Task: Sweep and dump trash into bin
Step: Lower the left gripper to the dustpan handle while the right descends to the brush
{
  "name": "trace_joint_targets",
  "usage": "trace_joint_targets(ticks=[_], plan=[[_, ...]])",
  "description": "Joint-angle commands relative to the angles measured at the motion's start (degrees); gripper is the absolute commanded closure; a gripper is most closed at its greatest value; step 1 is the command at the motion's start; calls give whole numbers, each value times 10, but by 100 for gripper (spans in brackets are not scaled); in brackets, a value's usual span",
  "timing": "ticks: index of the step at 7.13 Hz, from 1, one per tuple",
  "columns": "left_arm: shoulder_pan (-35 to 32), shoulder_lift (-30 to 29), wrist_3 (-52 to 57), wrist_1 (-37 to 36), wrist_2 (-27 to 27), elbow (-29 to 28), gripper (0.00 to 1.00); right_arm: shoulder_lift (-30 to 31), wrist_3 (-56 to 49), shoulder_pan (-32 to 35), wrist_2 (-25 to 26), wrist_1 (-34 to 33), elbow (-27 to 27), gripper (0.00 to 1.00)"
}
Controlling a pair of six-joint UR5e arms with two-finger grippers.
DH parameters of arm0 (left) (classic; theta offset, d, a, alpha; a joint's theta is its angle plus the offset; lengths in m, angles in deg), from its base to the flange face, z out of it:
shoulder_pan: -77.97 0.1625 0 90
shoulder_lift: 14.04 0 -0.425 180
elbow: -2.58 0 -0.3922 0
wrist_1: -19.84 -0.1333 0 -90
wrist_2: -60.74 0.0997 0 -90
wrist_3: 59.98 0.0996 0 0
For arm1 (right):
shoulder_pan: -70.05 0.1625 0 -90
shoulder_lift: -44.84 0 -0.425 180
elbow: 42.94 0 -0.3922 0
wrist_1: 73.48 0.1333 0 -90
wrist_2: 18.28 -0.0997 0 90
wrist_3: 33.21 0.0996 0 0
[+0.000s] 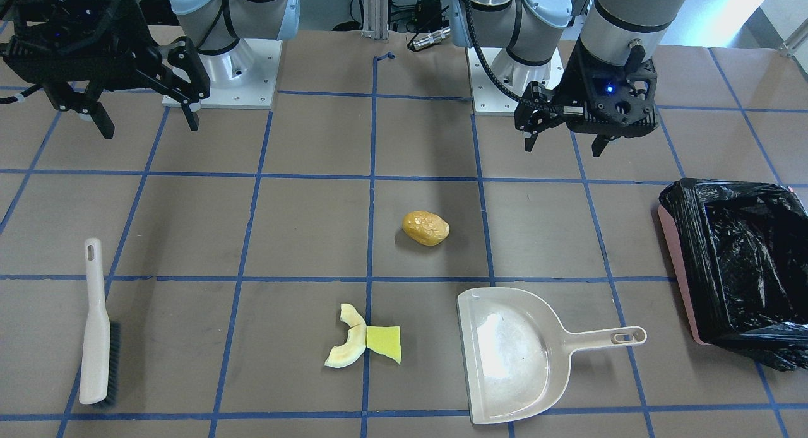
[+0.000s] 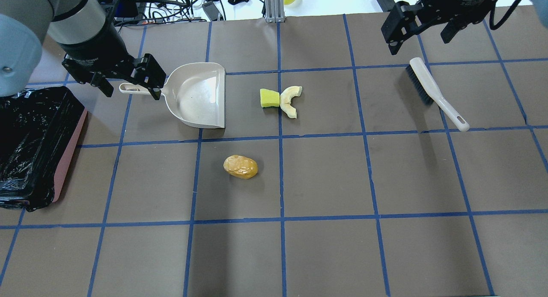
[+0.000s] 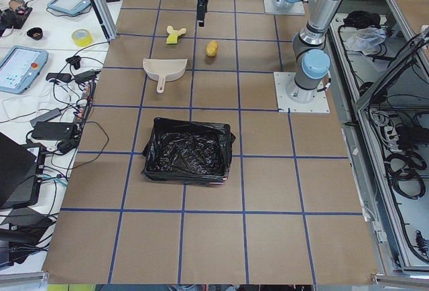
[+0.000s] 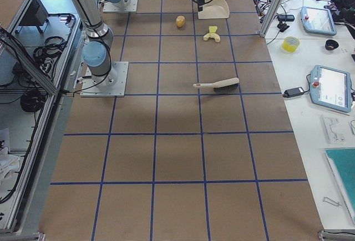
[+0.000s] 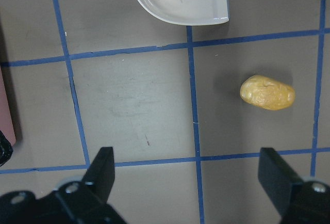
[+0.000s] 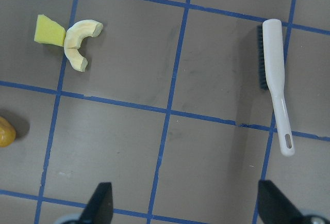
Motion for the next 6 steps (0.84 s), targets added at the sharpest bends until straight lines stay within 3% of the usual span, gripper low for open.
trace_joint_targets(ticks=[1, 4, 5, 6], plan=[[0, -1, 1, 0, -1, 0, 0, 0, 2, 0, 0, -1, 20, 0], [11, -3, -4, 4, -1, -12, 0, -26, -27, -11, 3, -4, 44, 0], [41, -18, -12, 1, -1, -11, 0, -58, -67, -29, 3, -6, 45, 0], [71, -24, -96, -12, 0, -5, 0, -81, -99, -53, 5, -28, 46, 0]])
